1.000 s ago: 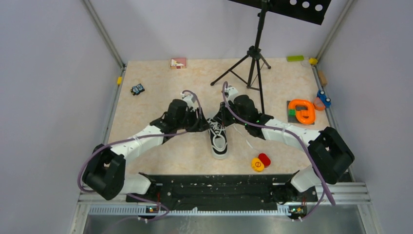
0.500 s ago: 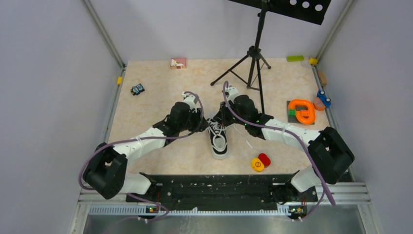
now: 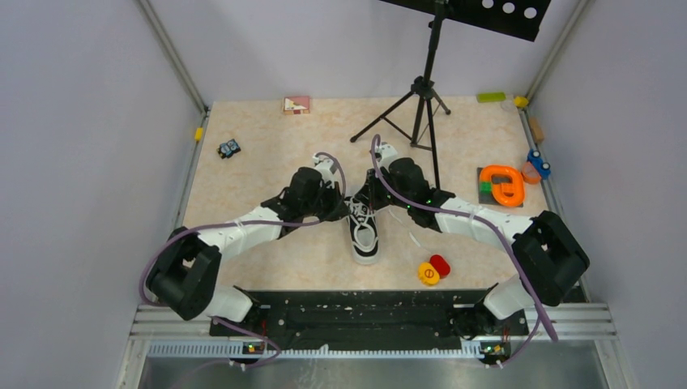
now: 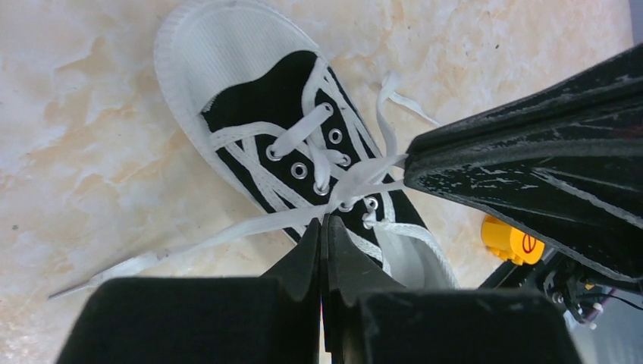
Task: Tie the shoes
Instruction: Wrap the shoelace around the shoelace.
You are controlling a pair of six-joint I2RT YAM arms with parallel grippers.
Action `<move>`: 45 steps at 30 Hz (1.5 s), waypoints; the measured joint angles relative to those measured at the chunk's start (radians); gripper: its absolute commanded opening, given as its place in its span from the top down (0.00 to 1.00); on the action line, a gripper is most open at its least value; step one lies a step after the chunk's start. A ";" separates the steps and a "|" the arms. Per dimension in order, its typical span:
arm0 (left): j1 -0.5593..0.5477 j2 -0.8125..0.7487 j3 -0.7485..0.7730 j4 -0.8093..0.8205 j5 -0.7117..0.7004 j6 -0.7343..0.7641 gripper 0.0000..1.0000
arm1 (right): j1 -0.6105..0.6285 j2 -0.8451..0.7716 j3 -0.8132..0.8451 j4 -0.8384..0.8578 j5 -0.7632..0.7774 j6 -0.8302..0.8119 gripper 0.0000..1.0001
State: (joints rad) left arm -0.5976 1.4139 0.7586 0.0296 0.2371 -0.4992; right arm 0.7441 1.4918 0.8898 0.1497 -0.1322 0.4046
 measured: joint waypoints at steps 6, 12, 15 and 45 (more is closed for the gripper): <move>-0.019 0.011 0.001 0.010 0.025 -0.011 1.00 | 0.000 0.000 0.000 0.000 0.000 0.000 1.00; -0.026 0.044 0.007 0.021 0.026 -0.027 1.00 | 0.000 0.000 0.000 -0.001 0.000 0.000 1.00; -0.027 0.044 0.016 0.008 0.022 -0.027 1.00 | 0.000 0.000 0.000 -0.001 0.000 0.000 1.00; -0.028 0.045 0.104 -0.179 -0.077 0.025 0.77 | 0.000 0.000 0.000 0.000 0.004 0.000 1.00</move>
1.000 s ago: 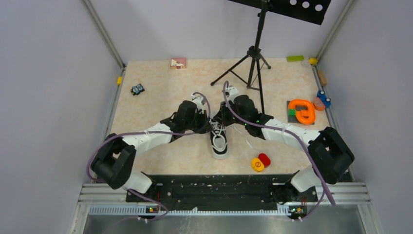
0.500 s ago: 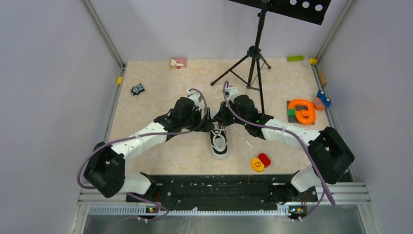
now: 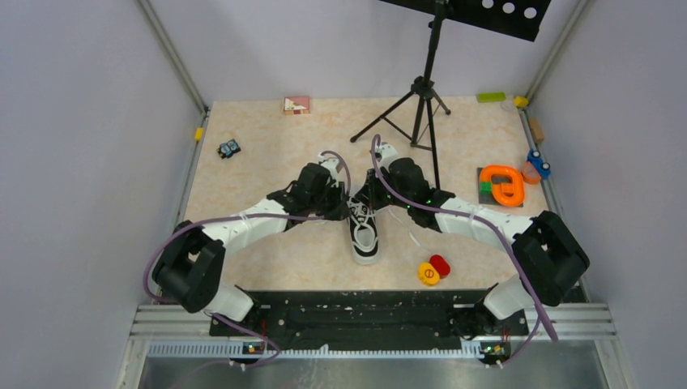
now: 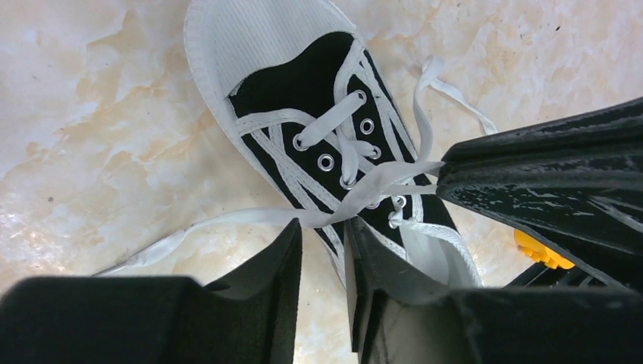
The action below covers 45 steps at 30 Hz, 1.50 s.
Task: Tie the shoes
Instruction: Wrap the shoelace around the shoelace.
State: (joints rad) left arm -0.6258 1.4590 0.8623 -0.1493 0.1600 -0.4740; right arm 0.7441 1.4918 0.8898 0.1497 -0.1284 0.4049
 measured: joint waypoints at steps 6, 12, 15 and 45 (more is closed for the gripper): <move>0.000 0.029 0.002 0.012 0.039 0.001 1.00 | 0.000 0.000 0.000 0.000 0.000 0.000 1.00; 0.000 0.032 0.002 0.024 0.115 0.002 1.00 | 0.000 0.000 0.000 0.000 0.001 0.001 1.00; 0.000 0.032 0.003 0.027 0.142 0.002 1.00 | 0.000 0.000 0.000 0.001 0.002 0.008 1.00; 0.000 0.024 0.000 0.091 0.150 -0.024 0.60 | 0.000 0.000 0.000 0.001 0.015 0.018 1.00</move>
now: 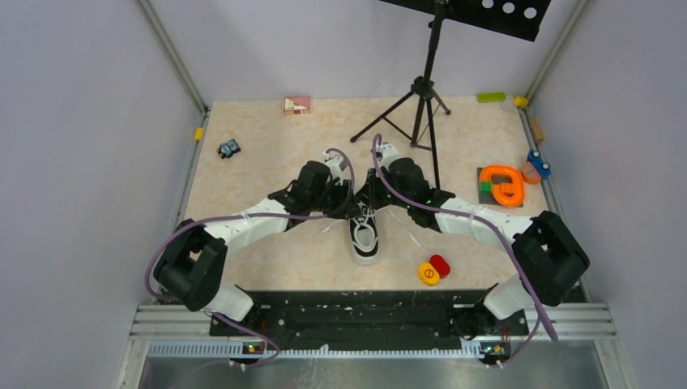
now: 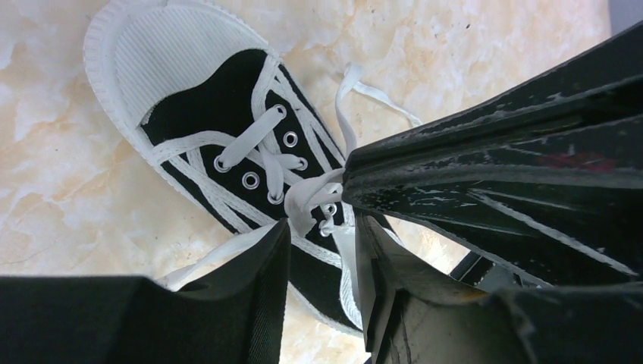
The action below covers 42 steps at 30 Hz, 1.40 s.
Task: Tie the shoes
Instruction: Wrap the shoelace around the shoelace.
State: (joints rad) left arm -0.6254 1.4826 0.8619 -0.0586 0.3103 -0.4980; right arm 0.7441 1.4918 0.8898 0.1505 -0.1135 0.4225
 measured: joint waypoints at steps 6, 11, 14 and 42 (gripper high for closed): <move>0.000 -0.003 -0.011 0.054 -0.001 -0.032 0.63 | 0.000 0.000 0.000 0.000 0.000 0.000 1.00; 0.000 -0.003 -0.011 0.064 -0.001 -0.044 0.66 | 0.000 0.000 0.000 0.000 0.000 0.000 1.00; 0.000 -0.003 -0.011 0.067 0.000 -0.049 0.55 | 0.000 0.000 0.000 0.000 0.000 0.000 1.00; -0.048 -0.128 -0.140 0.118 -0.126 -0.093 0.43 | 0.000 0.003 0.000 -0.001 0.000 -0.002 1.00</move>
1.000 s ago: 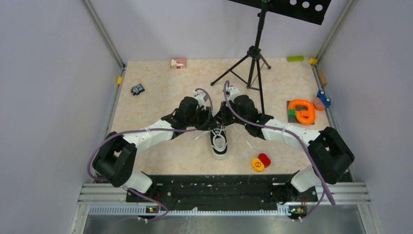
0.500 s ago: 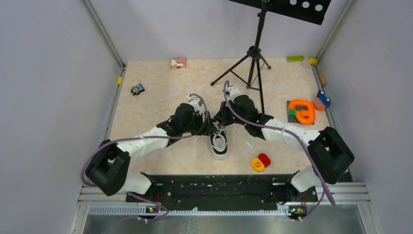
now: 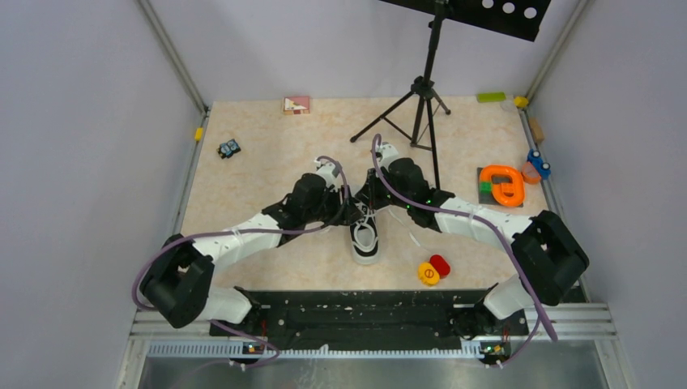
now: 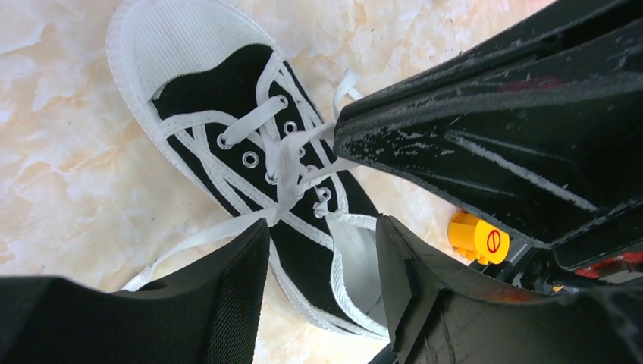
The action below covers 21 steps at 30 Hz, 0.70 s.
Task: Tie the shoes
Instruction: Wrap the shoelace around the shoelace.
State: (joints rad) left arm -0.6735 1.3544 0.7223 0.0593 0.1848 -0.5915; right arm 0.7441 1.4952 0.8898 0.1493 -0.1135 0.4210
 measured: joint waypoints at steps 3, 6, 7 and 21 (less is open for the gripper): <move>-0.001 0.014 0.018 0.002 0.000 0.003 0.46 | 0.000 0.000 0.000 0.000 0.000 0.000 1.00; -0.001 0.033 0.029 0.013 0.001 0.002 0.48 | 0.000 0.003 0.000 0.000 0.000 0.000 1.00; -0.001 0.038 0.029 0.018 0.002 0.000 0.48 | 0.000 0.005 0.000 0.000 0.000 0.000 1.00; -0.001 0.069 0.030 0.055 0.008 -0.012 0.60 | 0.000 0.006 0.000 0.000 0.000 0.000 1.00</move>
State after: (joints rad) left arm -0.6743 1.4235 0.7521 0.1143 0.1932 -0.6037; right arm 0.7441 1.5009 0.8902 0.1497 -0.1139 0.4213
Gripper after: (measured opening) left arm 0.415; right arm 0.009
